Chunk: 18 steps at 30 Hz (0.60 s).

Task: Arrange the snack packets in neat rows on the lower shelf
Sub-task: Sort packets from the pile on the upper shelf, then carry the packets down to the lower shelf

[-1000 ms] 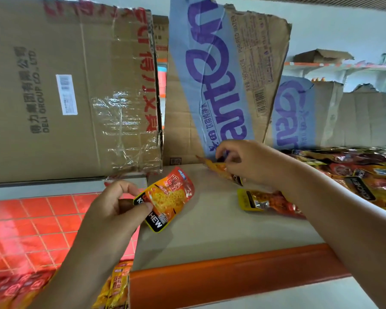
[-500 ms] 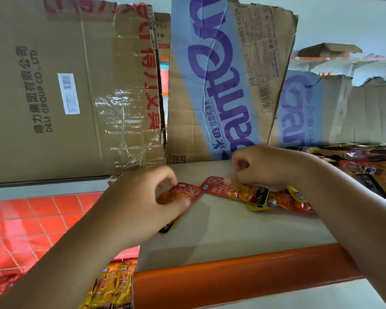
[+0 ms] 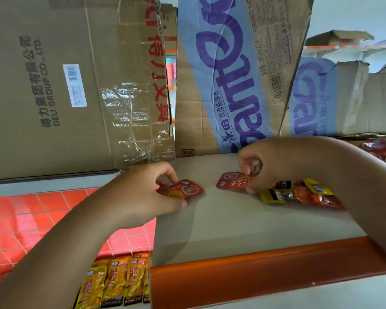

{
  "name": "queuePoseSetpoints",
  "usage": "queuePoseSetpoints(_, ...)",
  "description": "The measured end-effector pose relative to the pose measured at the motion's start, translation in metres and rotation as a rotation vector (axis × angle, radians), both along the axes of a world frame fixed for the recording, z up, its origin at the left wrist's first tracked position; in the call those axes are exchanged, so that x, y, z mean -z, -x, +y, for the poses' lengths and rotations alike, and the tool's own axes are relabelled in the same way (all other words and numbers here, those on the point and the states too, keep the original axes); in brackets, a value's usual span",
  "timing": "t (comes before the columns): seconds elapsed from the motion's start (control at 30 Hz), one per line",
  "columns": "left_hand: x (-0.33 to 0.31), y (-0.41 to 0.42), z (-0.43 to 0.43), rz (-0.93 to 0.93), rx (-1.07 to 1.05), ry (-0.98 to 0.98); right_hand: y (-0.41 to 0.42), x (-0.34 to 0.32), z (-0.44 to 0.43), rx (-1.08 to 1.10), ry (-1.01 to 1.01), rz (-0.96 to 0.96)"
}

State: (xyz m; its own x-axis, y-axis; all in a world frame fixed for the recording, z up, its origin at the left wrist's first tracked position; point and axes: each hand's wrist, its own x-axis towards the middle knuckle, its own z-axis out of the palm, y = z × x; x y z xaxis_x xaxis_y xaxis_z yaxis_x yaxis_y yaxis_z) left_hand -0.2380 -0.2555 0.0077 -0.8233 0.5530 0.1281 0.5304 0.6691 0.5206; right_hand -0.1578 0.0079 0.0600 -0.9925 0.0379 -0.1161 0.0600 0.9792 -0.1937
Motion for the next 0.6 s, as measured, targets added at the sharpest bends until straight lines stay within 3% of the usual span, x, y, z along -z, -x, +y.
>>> queuePoseSetpoints(0.37,0.019,0.009,-0.067,0.052,0.036,-0.207,-0.007,0.010,-0.091,0.001,-0.200,0.111)
queuePoseSetpoints(0.6,0.047,0.024,-0.179,0.107,0.019,-0.361,0.007,0.023,-0.210,-0.017,-0.310,0.180)
